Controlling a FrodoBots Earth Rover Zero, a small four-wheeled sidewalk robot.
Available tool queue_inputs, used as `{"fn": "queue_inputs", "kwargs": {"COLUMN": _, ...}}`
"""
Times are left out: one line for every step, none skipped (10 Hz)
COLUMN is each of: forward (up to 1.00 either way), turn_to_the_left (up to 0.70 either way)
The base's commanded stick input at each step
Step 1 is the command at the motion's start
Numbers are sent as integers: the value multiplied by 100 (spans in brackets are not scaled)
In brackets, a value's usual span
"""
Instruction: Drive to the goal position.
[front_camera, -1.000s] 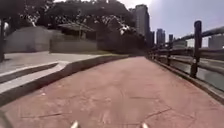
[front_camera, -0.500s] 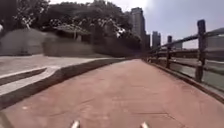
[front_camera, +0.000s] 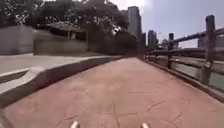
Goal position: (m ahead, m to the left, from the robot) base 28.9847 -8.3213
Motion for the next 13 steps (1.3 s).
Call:
{"fn": "queue_inputs", "kwargs": {"forward": 70, "turn_to_the_left": -35}}
{"fn": "queue_inputs", "kwargs": {"forward": 70, "turn_to_the_left": -35}}
{"fn": "queue_inputs", "kwargs": {"forward": 70, "turn_to_the_left": -25}}
{"fn": "queue_inputs", "kwargs": {"forward": 70, "turn_to_the_left": 0}}
{"fn": "queue_inputs", "kwargs": {"forward": 70, "turn_to_the_left": 0}}
{"fn": "queue_inputs", "kwargs": {"forward": 70, "turn_to_the_left": 0}}
{"fn": "queue_inputs", "kwargs": {"forward": 70, "turn_to_the_left": 0}}
{"fn": "queue_inputs", "kwargs": {"forward": 70, "turn_to_the_left": 0}}
{"fn": "queue_inputs", "kwargs": {"forward": 70, "turn_to_the_left": 0}}
{"fn": "queue_inputs", "kwargs": {"forward": 70, "turn_to_the_left": 0}}
{"fn": "queue_inputs", "kwargs": {"forward": 70, "turn_to_the_left": 0}}
{"fn": "queue_inputs", "kwargs": {"forward": 70, "turn_to_the_left": 0}}
{"fn": "queue_inputs", "kwargs": {"forward": 70, "turn_to_the_left": 0}}
